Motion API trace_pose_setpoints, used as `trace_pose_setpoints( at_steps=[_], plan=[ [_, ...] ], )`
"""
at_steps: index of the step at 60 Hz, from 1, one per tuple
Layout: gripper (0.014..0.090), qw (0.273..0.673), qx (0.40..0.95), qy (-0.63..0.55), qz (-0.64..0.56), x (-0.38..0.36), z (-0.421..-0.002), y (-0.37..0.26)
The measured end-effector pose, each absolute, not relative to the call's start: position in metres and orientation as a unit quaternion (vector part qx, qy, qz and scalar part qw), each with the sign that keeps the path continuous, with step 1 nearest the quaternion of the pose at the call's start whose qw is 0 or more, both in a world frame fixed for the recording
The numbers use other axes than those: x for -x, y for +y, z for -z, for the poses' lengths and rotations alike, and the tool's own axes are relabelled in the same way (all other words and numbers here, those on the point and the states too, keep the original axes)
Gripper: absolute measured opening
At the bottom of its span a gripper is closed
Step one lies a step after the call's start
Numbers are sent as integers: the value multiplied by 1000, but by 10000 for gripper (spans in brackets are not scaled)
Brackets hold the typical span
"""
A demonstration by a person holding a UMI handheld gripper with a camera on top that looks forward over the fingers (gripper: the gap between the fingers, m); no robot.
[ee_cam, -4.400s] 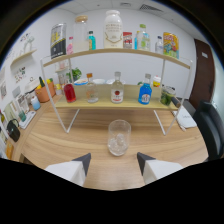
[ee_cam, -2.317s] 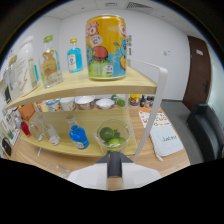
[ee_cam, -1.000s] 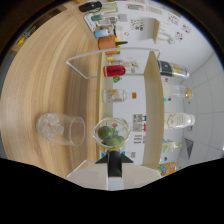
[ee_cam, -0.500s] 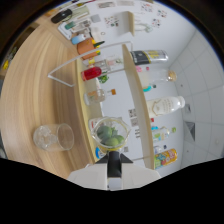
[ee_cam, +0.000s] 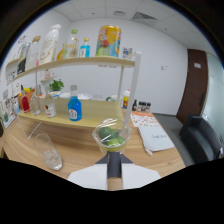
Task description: Make me a cup of Mojito.
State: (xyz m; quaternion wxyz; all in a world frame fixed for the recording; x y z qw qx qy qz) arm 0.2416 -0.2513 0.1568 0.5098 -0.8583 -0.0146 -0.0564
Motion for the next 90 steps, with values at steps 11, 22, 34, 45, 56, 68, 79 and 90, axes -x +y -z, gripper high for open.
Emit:
trace_pose_setpoints(
  at_steps=[11, 22, 34, 45, 56, 68, 79, 90],
  plan=[
    [156, 420, 907, 29, 16, -265, -66, -264],
    [155, 378, 925, 30, 5, -273, -15, -273],
    [165, 366, 930, 25, -3, -274, -1, -275],
    [340, 361, 933, 5, 6, -277, 4, -278],
    [850, 384, 922, 4, 41, -287, -23, -284],
    [853, 477, 876, -7, 63, -252, -116, -287],
    [863, 526, 850, 4, 33, -177, -164, -304],
    [860, 525, 851, 3, -4, -100, -155, -318]
  ],
)
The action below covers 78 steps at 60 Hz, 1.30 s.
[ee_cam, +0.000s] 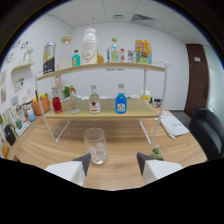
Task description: Make me a cup of Mojito.
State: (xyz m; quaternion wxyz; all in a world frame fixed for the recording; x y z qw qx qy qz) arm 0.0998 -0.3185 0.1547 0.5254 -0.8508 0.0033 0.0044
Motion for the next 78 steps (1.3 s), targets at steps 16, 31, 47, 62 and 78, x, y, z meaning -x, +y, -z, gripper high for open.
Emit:
trace_pose_setpoints(
  at_steps=[16, 31, 47, 62, 78],
  plan=[
    [861, 553, 833, 11, -27, -43, -196, -261],
    [850, 562, 827, 7, -16, -32, -223, -168],
    [564, 531, 847, 4, 4, -36, -191, -117],
    [352, 536, 844, 4, -14, -35, -189, -110],
    [339, 552, 833, -4, -20, -48, -218, -136]
  ],
)
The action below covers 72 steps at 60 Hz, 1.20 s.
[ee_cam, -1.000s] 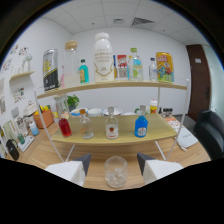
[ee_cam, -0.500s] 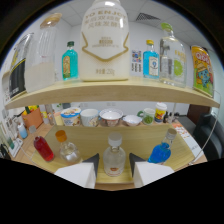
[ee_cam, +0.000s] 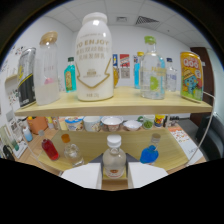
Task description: Make me a cup of Mojito.
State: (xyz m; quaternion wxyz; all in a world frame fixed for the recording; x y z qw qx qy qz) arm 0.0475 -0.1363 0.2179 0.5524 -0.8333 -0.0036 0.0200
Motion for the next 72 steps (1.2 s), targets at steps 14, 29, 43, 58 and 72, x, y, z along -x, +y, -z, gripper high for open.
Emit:
trace_pose_setpoints(
  at_steps=[14, 29, 43, 58, 72],
  plan=[
    [338, 549, 836, -12, 13, -93, -216, -189],
    [338, 507, 854, -48, 108, -141, -162, -217],
    [335, 498, 784, -236, 285, -145, -175, -208],
    [336, 448, 638, -437, 449, -128, -200, -192],
    [335, 357, 493, -572, 550, -112, -199, -186]
  ],
)
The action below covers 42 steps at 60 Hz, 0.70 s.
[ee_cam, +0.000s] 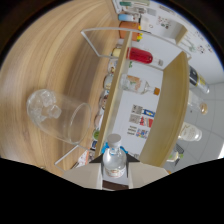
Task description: Make me a cup of Mojito.
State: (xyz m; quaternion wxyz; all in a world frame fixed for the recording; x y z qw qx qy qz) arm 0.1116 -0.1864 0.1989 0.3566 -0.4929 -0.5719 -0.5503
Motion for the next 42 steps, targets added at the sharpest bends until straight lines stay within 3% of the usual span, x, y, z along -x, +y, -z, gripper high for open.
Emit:
trace_pose_setpoints(
  at_steps=[10, 22, 29, 42],
  plan=[
    [336, 298, 416, -631, 583, -103, -192, -187],
    [337, 288, 421, -633, 582, -105, -191, -188],
    [335, 339, 468, -598, 555, -102, -202, -192],
    [338, 528, 629, -423, 383, -100, -258, -203]
  ],
)
